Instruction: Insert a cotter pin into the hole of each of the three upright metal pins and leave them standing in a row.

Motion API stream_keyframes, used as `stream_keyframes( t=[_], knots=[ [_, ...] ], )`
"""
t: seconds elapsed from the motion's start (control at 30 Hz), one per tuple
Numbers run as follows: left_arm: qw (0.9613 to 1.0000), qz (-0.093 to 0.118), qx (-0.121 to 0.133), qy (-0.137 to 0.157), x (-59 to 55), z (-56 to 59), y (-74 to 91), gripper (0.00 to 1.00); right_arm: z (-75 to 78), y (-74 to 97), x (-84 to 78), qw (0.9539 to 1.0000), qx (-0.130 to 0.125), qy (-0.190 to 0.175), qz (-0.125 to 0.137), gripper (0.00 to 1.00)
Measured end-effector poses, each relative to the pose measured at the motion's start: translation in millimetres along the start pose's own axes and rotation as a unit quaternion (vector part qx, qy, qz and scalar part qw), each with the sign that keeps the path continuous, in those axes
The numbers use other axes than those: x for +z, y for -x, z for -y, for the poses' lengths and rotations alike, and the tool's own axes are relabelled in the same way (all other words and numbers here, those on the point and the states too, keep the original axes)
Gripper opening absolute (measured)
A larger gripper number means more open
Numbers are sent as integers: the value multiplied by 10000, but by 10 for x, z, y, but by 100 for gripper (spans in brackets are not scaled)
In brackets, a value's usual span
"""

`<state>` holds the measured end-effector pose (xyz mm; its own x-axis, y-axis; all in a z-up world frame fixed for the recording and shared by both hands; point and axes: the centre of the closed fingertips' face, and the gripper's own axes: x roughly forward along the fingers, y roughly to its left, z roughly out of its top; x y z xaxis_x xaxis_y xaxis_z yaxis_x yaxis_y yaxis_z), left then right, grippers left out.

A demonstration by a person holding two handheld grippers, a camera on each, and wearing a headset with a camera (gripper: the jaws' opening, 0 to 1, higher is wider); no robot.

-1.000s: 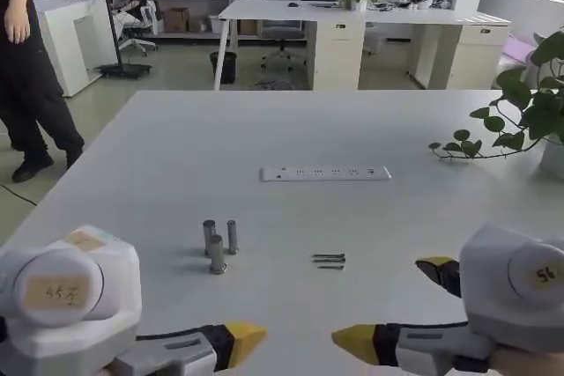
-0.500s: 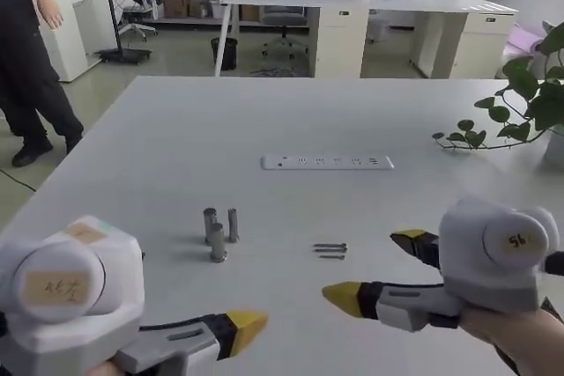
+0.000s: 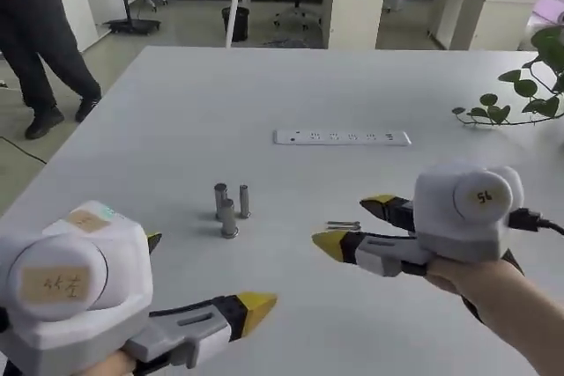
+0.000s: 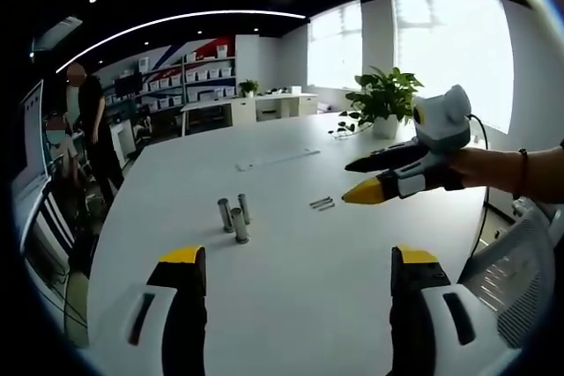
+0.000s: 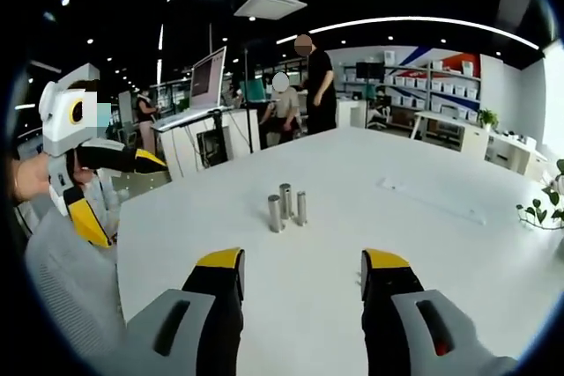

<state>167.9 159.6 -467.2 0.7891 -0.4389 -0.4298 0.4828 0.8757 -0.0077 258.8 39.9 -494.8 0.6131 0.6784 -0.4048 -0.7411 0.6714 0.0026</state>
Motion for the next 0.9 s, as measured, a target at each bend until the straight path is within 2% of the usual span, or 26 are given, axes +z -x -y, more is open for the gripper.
stream_keyframes(
  t=[0.27, 0.57, 0.9],
  knots=[
    [10000, -10, -19, 92, -30, -13, -25, 84, 2, -285, 43, 9998, 172, 41, 33, 45],
    [9999, -95, -55, 92, -56, -29, -138, 83, -13, -673, 76, 9991, 402, -45, 115, 38],
    [9998, -108, -131, 108, -46, -5, -201, 81, 11, -1075, 130, 9989, 411, -96, 216, 28]
  ],
)
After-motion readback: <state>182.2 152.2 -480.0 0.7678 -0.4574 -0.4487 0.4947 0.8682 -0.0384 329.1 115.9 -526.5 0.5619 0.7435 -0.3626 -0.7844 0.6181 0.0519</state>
